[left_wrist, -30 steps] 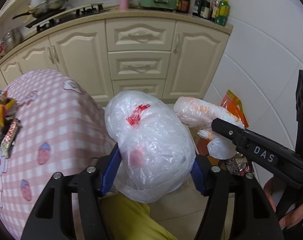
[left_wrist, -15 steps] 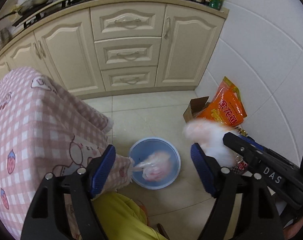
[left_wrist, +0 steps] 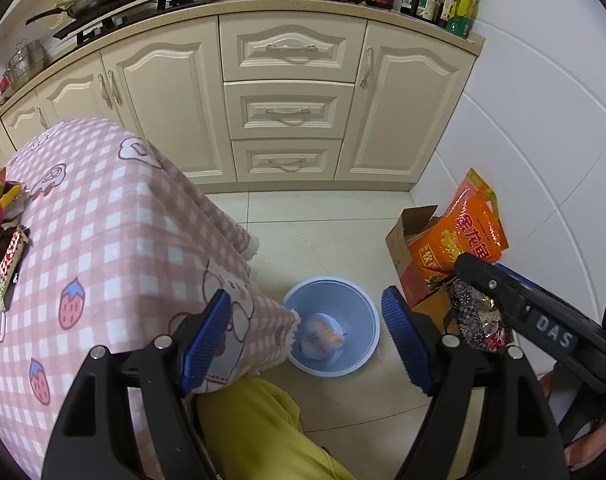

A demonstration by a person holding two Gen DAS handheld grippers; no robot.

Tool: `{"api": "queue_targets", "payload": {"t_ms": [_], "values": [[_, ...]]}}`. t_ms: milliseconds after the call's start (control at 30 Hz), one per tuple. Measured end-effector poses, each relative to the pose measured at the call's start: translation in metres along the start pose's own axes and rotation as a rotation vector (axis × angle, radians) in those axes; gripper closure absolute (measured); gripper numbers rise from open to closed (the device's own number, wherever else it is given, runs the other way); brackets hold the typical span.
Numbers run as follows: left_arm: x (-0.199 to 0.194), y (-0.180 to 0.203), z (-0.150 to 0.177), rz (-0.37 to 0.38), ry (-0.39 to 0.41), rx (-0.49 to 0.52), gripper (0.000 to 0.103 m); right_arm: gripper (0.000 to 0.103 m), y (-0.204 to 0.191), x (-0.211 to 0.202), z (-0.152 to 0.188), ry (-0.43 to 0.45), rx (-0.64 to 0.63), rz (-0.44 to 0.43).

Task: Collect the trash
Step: 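Carry both bags over the blue bin and open both tools to drop them, then move both tools back over the table toward the remaining trash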

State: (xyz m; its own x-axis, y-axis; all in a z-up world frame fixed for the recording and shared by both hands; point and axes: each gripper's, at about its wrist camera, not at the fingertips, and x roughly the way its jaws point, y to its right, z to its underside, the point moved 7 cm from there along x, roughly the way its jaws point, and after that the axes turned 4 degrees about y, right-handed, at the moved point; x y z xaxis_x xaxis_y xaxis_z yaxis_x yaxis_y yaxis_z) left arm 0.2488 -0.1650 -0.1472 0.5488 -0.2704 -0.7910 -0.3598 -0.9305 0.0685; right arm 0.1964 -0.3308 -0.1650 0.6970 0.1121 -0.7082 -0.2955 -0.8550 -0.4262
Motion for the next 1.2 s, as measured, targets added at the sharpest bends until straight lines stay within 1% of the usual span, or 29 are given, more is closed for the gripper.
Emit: {"api": "queue_targets", "payload": {"t_ms": [200, 333, 567, 967, 1200], "values": [[-0.013, -0.003, 0.002, 0.005, 0.017, -0.002, 0.026, 0.024, -0.005, -0.01, 0.004, 0.011, -0.017, 0.006], [-0.023, -0.004, 0.003, 0.009, 0.029, -0.006, 0.025, 0.023, -0.01, -0.018, 0.006, 0.027, -0.048, 0.026], [-0.045, -0.014, 0.005, -0.002, 0.061, -0.031, 0.023, 0.022, -0.029, -0.029, 0.009, 0.034, -0.079, 0.0], [-0.094, -0.055, 0.015, -0.041, 0.137, -0.106, 0.02, 0.018, -0.086, -0.046, 0.021, 0.046, -0.171, -0.067], [-0.12, -0.094, 0.024, -0.084, 0.171, -0.168, 0.019, 0.018, -0.13, -0.048, 0.03, 0.035, -0.232, -0.126]]}}
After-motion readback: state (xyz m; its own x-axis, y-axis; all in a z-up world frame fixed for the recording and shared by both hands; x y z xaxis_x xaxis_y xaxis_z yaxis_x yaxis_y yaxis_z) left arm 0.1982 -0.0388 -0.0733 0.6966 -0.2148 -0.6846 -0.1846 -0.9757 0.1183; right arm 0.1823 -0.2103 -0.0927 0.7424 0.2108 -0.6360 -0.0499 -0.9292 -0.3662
